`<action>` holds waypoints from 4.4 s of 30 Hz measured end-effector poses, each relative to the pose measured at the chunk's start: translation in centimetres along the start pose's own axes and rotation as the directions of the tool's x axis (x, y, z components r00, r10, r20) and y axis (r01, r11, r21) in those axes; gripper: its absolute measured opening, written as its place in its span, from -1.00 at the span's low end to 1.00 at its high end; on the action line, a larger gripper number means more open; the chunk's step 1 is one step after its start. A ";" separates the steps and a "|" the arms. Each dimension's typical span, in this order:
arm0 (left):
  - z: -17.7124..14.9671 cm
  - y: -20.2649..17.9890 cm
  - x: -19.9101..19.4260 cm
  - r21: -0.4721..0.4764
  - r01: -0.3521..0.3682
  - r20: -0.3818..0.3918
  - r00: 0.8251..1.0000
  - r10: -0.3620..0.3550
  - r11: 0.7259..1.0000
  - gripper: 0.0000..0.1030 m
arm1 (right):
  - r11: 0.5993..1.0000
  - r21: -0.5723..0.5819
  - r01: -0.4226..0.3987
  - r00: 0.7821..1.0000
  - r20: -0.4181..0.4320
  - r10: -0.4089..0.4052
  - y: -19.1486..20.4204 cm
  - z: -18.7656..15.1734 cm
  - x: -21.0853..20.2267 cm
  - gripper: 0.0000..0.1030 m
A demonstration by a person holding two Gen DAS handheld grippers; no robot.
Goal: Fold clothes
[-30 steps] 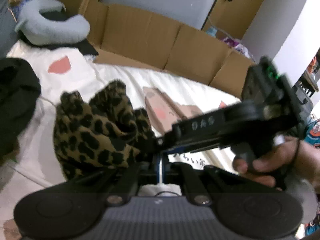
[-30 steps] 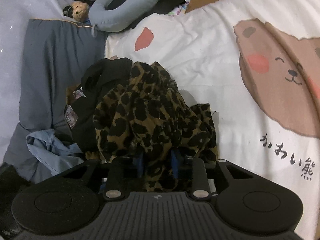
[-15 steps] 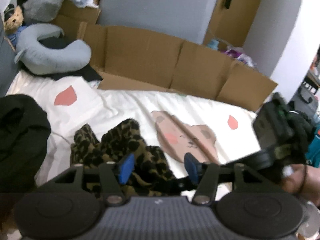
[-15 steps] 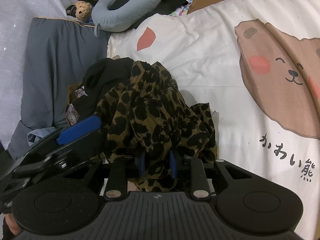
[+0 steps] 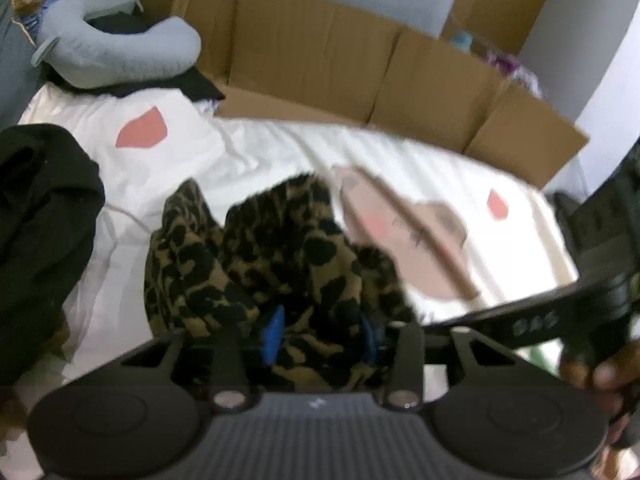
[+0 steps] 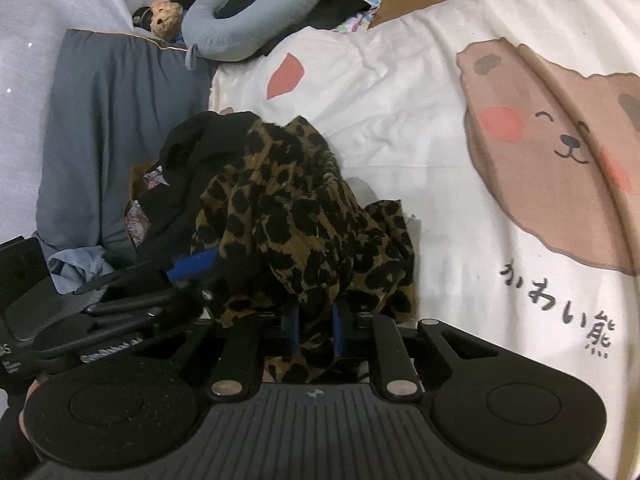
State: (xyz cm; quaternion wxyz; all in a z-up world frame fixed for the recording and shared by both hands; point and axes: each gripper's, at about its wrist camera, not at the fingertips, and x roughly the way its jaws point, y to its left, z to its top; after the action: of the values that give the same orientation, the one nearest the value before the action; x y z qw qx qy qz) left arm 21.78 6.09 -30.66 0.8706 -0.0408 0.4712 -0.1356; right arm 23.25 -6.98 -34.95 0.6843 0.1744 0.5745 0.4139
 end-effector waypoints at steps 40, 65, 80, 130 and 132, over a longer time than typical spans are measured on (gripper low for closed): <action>3.8 0.8 -14.4 -0.086 0.162 0.211 0.967 -0.141 0.983 -0.99 | 0.994 0.039 0.104 0.979 0.171 -0.109 -5.6 0.2 -21.0 -0.81; 6.5 -1.3 -19.6 -0.036 0.231 0.235 0.948 -0.217 0.972 -0.99 | 0.996 -0.047 0.072 0.978 0.198 -0.061 -3.0 -0.5 -32.6 -0.82; 10.4 0.8 -7.6 -0.009 0.191 0.176 0.967 -0.187 0.982 -0.99 | 0.976 -0.052 0.211 0.949 0.250 -0.192 -10.1 6.1 -26.4 -0.82; 16.2 7.6 10.3 -0.093 -0.108 0.019 0.994 0.111 0.990 -0.29 | 0.900 0.004 0.437 0.864 0.276 -0.421 -22.3 17.2 -15.5 0.00; 15.3 7.8 9.7 -0.095 -0.105 0.015 0.994 0.107 0.990 -0.22 | 0.908 0.002 0.420 0.877 0.257 -0.406 -22.3 16.0 -15.5 0.00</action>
State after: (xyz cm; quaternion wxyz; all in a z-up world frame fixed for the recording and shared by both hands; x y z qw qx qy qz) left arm 41.08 10.01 -31.61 0.8783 -0.0582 0.4699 -0.0664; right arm 46.40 -28.36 -36.50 0.8284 0.0807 0.4956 0.2482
